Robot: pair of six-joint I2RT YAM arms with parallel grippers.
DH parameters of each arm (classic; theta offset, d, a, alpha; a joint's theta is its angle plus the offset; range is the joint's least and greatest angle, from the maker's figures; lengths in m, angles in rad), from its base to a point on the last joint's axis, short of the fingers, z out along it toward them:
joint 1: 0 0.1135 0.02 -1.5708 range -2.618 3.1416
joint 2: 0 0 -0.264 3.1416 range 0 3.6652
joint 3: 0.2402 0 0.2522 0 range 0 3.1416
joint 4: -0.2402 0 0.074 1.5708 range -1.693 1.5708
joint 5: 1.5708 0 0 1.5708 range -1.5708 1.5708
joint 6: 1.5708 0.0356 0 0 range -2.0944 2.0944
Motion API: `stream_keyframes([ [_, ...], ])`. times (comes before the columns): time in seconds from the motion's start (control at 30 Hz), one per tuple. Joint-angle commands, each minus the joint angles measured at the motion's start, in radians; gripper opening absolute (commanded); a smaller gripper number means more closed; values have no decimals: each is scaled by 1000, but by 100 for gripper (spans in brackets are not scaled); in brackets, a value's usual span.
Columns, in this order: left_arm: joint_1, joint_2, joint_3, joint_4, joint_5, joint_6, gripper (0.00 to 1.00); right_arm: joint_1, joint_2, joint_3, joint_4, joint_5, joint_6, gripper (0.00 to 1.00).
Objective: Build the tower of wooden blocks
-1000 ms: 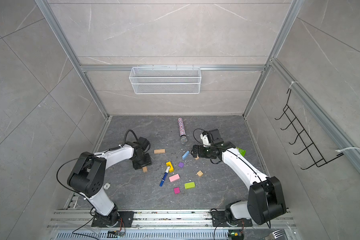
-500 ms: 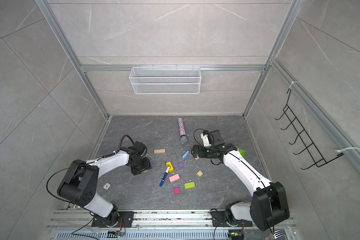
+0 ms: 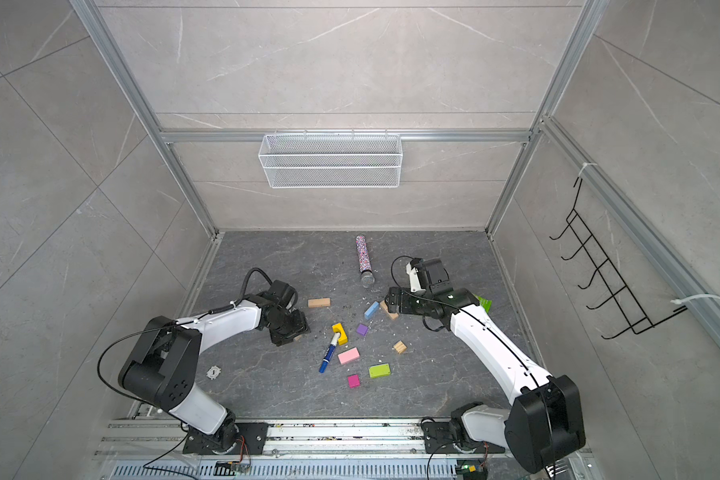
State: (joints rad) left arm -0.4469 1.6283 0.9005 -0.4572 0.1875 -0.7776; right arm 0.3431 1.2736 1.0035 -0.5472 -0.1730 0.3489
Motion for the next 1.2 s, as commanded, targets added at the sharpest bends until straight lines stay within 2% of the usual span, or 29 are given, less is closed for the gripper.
stream_keyframes([
  [0.0, -12, 47, 25, 46, 30, -20, 65, 7, -9, 10, -28, 28, 16, 99],
  [0.2, -30, 98, 84, 53, 30, -19, 64, 7, -4, 16, -47, 38, 8, 99],
  [0.33, -48, 86, 129, -23, -5, 8, 63, 7, -7, 23, -59, 34, -2, 99],
  [0.53, -48, 11, 206, -240, -132, 110, 68, 6, -19, 15, -54, 9, -13, 99],
  [0.7, -37, 7, 276, -366, -240, 195, 72, 6, -10, 14, -42, -16, -7, 99],
  [1.07, 38, 89, 264, -310, -231, 309, 78, 7, -25, 11, -45, -42, -19, 99],
  [1.17, 55, 89, 239, -258, -197, 338, 84, 6, -25, 13, -49, -41, -23, 99],
])
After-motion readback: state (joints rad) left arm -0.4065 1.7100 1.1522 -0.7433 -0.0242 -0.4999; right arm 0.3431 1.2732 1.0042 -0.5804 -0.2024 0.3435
